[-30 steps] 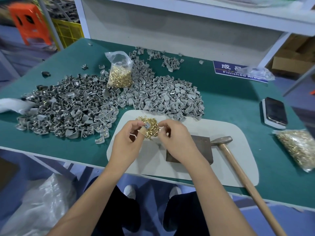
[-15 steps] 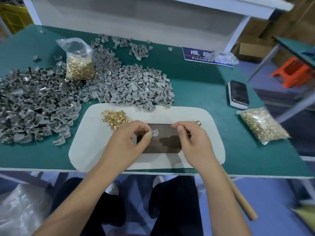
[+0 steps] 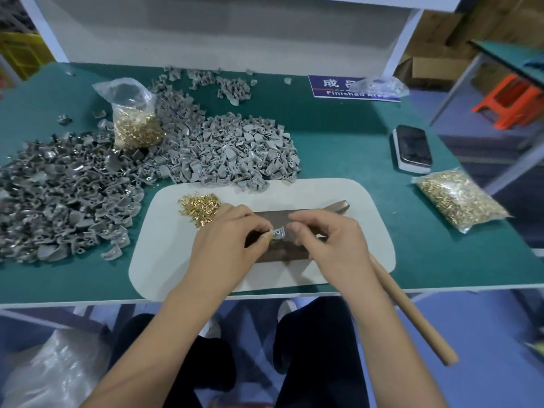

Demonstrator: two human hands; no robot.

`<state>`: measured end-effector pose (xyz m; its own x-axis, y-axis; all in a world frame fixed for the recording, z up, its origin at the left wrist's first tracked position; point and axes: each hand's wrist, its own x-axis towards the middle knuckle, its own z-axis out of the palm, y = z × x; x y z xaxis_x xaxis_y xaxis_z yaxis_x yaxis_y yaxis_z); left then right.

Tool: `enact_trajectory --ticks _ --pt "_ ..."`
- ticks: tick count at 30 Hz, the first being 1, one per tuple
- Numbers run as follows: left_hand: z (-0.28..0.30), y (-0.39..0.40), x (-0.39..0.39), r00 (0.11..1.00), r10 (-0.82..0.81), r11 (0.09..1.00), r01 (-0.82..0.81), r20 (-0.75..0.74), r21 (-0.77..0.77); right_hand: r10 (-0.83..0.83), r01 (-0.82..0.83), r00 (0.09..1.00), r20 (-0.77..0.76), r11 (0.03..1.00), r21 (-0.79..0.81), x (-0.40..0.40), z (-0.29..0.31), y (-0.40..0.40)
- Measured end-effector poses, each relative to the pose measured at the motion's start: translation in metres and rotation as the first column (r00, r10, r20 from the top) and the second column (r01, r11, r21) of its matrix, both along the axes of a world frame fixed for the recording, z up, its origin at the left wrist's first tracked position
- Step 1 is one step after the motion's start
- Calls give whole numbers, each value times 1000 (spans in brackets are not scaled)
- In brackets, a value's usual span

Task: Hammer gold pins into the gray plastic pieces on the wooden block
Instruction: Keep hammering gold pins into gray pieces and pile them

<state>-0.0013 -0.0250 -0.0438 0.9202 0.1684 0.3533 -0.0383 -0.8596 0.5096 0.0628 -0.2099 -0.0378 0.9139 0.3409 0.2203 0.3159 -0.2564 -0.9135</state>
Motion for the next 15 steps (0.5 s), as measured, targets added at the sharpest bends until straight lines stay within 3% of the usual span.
enact_trajectory --ticks 4,11,15 --pt "0 0 -1 1000 16 1000 -16 9 13 26 -9 993 114 989 -149 -3 1 13" --pt "0 0 -2 1000 30 1000 -30 2 -3 -63 135 961 269 956 -260 -8 0 20" --pt "-1 0 -2 999 38 999 -38 -6 -10 -21 117 966 259 925 -362 -7 -1 18"
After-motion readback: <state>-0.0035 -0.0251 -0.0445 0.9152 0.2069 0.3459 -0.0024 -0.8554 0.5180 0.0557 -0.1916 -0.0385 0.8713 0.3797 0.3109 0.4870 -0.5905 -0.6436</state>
